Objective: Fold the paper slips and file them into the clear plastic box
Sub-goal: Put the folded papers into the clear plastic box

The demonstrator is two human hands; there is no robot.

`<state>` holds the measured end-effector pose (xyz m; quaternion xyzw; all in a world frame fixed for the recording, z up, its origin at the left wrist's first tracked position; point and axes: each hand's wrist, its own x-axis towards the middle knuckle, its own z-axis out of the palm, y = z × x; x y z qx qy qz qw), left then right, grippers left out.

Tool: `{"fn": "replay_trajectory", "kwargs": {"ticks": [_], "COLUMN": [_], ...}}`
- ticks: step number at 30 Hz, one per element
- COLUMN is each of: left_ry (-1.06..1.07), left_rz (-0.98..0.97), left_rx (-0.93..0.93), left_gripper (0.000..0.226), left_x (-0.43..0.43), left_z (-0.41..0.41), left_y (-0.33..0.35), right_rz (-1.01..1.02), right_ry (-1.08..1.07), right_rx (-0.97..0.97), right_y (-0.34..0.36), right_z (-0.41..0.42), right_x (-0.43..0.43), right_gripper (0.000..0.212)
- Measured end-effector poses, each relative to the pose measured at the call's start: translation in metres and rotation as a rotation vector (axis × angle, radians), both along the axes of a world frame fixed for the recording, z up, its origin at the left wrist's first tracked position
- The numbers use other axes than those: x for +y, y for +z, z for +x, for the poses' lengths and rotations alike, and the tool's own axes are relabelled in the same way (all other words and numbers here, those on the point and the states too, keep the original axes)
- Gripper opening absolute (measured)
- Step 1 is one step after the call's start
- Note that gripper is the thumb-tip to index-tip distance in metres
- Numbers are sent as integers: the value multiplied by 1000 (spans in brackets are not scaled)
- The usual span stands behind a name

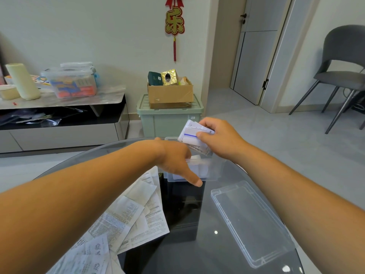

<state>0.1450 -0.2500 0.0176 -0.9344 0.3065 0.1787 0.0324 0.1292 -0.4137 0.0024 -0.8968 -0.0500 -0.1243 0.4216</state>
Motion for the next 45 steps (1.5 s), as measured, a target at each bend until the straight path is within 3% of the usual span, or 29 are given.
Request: {"fn": "replay_trajectory", "kwargs": {"ticks": [7, 10, 15, 18, 26, 34, 40, 45], "left_ry": [-20, -56, -94, -93, -95, -35, 0, -33], "left_rz": [-392, -387, -341, -363, -368, -505, -602, -597], "left_rx": [-29, -73, -68, -60, -233, -339, -262, -208], "left_gripper": [54, 57, 34, 27, 49, 47, 55, 41], "left_x": [28, 32, 30, 30, 35, 37, 38, 44], "left_z": [-2, -5, -4, -3, -8, -7, -10, -6], "left_y": [-14, -19, -20, -19, -30, -40, -44, -44], "right_rz": [-55, -122, -149, -354, -601, -774, -959, -893], "right_ry": [12, 46, 46, 118, 222, 288, 325, 341], "right_rx": [0, -10, -94, -34, 150, 220, 263, 299], "right_y": [-1, -4, 0, 2, -2, 6, 6, 10], "right_z": [2, 2, 1, 1, -10, -18, -29, -28], "right_x": [-1, 1, 0, 2, 3, 11, 24, 28], "right_gripper": [12, 15, 18, 18, 21, 27, 34, 43]}}
